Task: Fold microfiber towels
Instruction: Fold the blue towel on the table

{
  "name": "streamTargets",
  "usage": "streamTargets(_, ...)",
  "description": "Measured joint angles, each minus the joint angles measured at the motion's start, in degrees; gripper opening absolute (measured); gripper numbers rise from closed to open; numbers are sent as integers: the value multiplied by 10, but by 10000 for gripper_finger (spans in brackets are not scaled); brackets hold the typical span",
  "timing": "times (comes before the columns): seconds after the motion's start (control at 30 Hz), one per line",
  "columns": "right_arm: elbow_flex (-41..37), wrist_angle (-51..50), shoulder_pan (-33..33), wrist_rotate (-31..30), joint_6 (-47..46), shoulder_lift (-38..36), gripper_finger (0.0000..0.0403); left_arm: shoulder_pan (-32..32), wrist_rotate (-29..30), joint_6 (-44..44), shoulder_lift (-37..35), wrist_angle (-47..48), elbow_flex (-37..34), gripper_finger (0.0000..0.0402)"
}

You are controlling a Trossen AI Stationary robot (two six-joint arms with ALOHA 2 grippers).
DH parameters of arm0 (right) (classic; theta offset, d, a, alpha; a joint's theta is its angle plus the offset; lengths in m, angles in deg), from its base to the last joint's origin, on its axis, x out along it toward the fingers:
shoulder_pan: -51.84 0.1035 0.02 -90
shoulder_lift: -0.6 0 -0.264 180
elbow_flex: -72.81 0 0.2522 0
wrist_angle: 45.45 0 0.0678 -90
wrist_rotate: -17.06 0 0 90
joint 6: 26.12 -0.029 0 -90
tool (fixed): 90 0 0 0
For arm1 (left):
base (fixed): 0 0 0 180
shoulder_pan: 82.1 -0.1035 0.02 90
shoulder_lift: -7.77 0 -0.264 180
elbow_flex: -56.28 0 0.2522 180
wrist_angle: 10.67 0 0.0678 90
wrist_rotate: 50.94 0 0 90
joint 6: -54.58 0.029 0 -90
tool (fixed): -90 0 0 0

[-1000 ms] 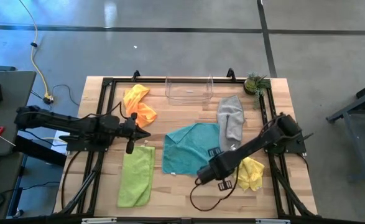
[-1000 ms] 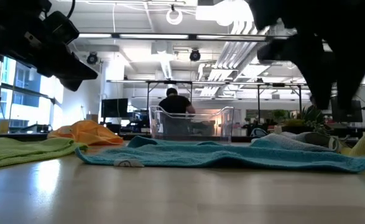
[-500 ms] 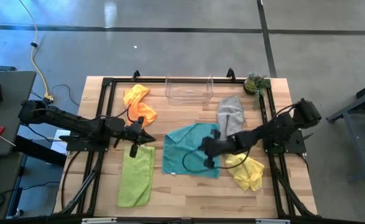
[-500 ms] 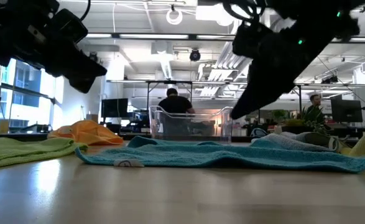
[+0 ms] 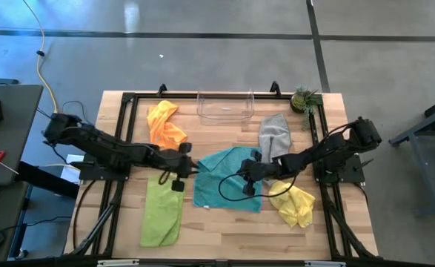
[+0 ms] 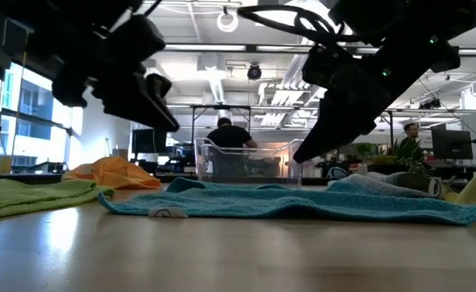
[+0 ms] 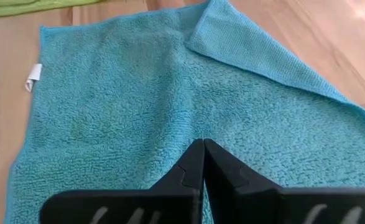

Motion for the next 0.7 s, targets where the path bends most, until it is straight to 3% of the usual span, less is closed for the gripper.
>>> streamTargets(0.3,0,-5,0,4,15,0,0,-11,10,115,127,93,108,121)
streamTargets(0.5,0,-4,0,4,23,0,0,-13,82,168,182,96,139,122)
streamTargets(0.7,0,-3,1,8,27,0,0,-23,83,185,206,102,144,114)
